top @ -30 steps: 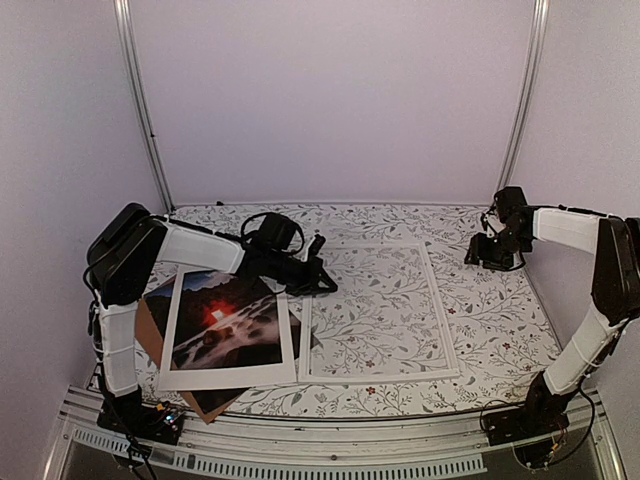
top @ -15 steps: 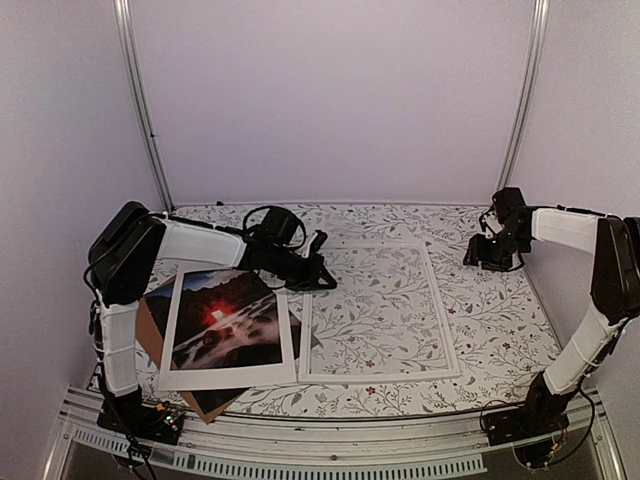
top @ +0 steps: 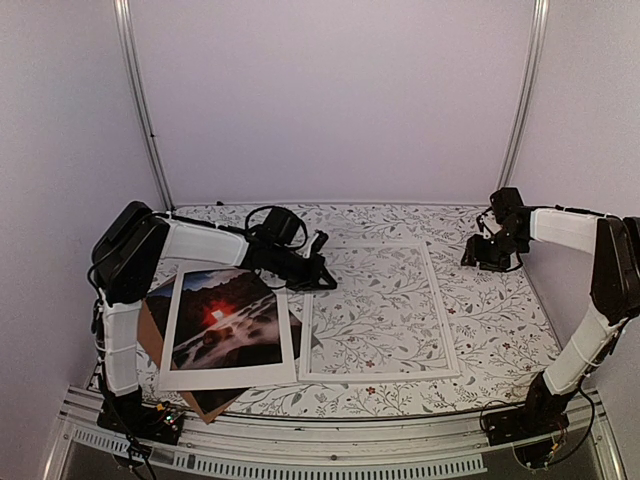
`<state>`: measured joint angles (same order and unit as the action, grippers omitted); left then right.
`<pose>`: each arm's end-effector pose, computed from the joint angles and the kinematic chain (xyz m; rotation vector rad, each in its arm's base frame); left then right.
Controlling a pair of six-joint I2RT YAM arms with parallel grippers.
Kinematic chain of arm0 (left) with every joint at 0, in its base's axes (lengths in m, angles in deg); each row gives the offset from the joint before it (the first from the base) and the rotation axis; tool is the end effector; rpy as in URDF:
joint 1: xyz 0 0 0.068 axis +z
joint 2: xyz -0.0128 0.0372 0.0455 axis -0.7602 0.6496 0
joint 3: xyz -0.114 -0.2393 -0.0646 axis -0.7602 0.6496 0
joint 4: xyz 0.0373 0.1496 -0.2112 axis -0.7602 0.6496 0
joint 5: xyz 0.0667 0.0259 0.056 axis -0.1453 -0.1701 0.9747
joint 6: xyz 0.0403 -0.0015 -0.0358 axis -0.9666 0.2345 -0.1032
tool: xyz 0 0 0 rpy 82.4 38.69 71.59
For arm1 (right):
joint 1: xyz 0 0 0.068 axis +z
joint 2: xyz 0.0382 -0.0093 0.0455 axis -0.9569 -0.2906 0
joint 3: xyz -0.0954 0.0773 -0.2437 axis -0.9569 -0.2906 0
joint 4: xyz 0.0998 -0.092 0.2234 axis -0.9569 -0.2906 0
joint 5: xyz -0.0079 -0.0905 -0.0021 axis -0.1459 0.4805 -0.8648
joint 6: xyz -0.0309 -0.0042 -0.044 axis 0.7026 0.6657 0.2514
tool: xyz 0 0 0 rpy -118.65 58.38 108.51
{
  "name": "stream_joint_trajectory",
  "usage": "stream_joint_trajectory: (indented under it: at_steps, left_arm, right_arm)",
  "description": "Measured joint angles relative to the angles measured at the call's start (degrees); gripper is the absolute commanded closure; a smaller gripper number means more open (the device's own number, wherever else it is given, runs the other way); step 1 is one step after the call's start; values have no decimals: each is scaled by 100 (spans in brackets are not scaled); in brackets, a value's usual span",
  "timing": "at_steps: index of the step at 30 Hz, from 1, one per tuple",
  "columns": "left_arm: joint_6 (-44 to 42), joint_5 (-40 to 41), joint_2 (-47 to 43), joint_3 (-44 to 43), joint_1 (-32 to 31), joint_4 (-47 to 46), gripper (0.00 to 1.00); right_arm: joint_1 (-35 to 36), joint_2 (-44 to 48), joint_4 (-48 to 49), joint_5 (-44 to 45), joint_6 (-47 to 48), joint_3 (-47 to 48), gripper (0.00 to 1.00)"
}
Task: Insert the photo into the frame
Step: Place the glass panel on the frame body.
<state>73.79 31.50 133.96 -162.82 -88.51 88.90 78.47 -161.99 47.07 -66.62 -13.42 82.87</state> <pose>0.3342 -0.2944 0.1477 0.3917 2.5855 -1.1883 0.3319 0.0352 0.2073 0.1097 2.6657 0.2515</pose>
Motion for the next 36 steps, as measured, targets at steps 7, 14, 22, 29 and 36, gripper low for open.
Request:
stream_joint_trajectory:
  at_steps: [7, 14, 22, 29, 36]
  left_arm:
    - [-15, 0, 59, -11, 4, 0, 100]
    - [-17, -2, 114, -22, 4, -4, 100]
    - [-15, -2, 140, -24, 4, -7, 97]
    - [-22, 11, 140, -24, 4, -4, 86]
    - [-26, 68, 140, -22, 4, 7, 76]
  right_arm:
    - [68, 0, 4, -59, 0, -11, 42]
    - [295, -39, 105, -181, 0, -42, 41]
    - [636, -321, 221, -258, -4, -39, 41]
    - [846, -501, 232, -271, -13, 15, 41]
    - [901, -509, 243, -269, -31, 101, 41]
